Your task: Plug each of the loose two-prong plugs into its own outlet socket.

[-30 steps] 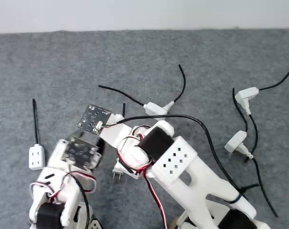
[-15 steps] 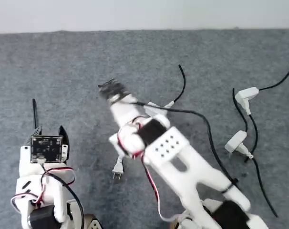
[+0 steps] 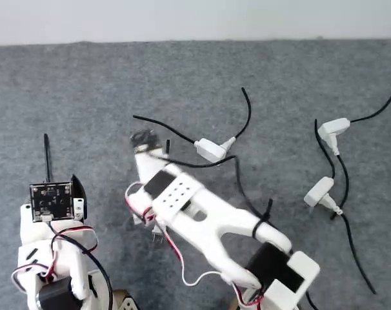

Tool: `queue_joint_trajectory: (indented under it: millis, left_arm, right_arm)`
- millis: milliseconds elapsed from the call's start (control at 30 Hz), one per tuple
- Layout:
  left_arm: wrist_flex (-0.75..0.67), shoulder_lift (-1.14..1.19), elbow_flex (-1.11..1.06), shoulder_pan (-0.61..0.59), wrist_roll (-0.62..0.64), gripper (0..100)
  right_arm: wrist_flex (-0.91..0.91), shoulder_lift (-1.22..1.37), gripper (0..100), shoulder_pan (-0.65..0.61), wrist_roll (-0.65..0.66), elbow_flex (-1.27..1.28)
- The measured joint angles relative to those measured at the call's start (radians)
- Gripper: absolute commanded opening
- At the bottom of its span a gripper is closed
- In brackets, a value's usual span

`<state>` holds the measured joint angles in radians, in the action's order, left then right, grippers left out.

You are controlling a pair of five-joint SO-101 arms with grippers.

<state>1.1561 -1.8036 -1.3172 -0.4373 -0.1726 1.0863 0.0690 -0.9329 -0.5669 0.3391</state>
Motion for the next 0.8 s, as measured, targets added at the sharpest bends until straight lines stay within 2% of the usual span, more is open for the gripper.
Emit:
queue_joint_trajectory:
  millis: [233, 500, 800]
  left_arm:
    - [0.000, 0.000, 0.000, -0.005, 0.000, 19]
    - [-0.012, 0.000, 0.000, -0.140, 0.000, 19]
    - [-0.018, 0.000, 0.000, -0.153, 0.037, 19]
  right_arm:
    - [-0.034, 0.003, 17.3, -0.005, -0.095, -0.020]
    - [-0.040, 0.005, 17.5, 0.005, -0.117, -0.028]
    - [-0.043, 0.005, 35.5, 0.061, -0.269, -0.066]
